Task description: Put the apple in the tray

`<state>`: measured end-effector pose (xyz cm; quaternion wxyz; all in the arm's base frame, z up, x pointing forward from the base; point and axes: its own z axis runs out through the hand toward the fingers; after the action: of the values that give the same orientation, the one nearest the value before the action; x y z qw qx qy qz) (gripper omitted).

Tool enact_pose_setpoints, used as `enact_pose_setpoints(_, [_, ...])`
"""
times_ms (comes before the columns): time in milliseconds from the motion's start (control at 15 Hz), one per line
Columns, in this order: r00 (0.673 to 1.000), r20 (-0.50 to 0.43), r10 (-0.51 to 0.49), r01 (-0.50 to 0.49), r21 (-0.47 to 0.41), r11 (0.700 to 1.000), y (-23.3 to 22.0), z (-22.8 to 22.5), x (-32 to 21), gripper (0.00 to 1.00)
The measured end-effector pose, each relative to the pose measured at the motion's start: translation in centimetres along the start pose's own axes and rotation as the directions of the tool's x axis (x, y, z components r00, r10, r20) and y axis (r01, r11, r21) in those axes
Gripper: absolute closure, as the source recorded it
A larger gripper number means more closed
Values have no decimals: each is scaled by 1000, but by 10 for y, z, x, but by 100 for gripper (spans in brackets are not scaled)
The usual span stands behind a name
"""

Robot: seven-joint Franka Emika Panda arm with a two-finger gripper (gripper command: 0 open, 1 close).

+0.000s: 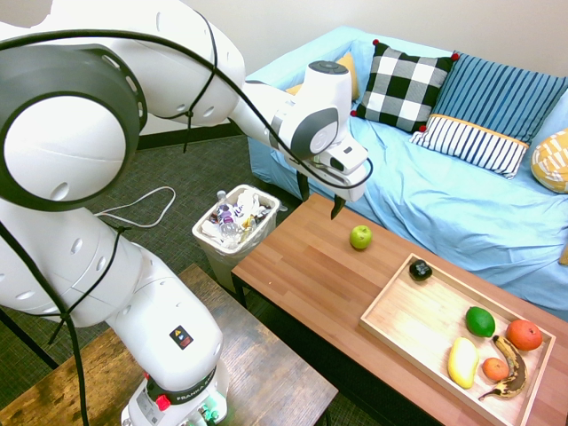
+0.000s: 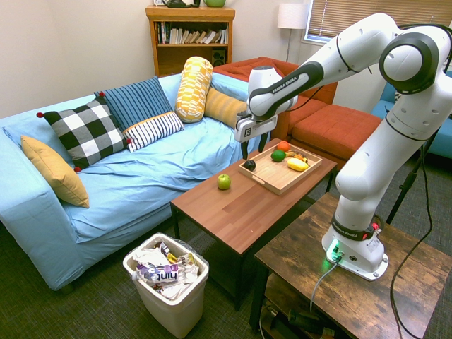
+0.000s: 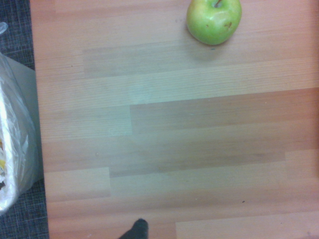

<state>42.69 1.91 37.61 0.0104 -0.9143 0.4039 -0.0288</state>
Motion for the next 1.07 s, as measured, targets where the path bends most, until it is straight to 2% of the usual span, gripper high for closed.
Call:
enact_pose_setpoints(333, [1000,-9,7,-7,13,1000,-6,14,8,0])
enact_pose_setpoints(600, [999,-26,48,-48,0,999,-26,51,31,0])
enact_pose_setpoints(1067, [995,-3,103,-103,-53,993,-80,117,84,0])
